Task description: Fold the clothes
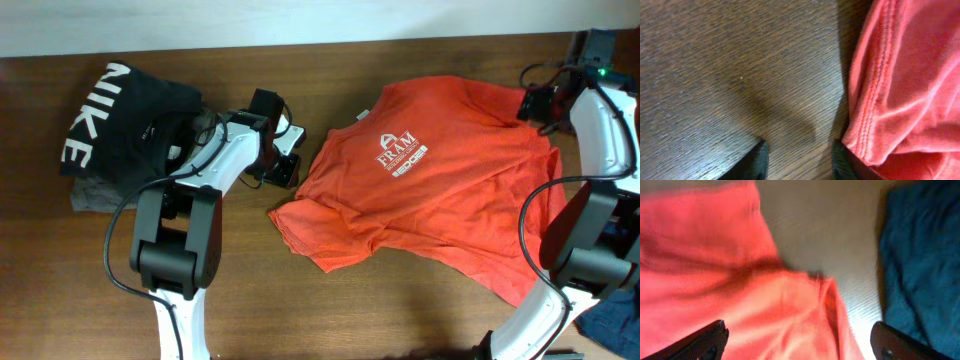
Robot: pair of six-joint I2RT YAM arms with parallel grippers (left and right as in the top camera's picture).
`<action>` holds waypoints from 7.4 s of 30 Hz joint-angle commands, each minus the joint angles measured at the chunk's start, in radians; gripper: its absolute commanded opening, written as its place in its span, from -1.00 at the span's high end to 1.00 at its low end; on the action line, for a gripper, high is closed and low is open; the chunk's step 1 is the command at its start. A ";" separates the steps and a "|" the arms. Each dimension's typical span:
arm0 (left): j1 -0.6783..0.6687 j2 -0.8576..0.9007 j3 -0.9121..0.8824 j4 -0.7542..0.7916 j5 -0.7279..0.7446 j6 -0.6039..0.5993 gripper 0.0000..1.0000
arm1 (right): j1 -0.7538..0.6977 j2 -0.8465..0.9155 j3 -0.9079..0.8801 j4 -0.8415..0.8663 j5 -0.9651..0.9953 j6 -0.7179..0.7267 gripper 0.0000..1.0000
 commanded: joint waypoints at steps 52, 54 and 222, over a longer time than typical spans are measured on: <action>0.321 0.092 0.000 -0.123 -0.408 -0.388 0.99 | -0.004 -0.017 -0.074 -0.277 -0.376 -0.047 -0.83; 0.321 0.092 0.000 -0.123 -0.408 -0.388 1.00 | 0.006 -0.017 -0.111 -0.267 -0.377 -0.064 -0.74; 0.045 -0.139 0.458 -0.480 -0.122 -0.055 -0.01 | 0.119 0.303 -0.243 0.385 -0.342 0.344 0.92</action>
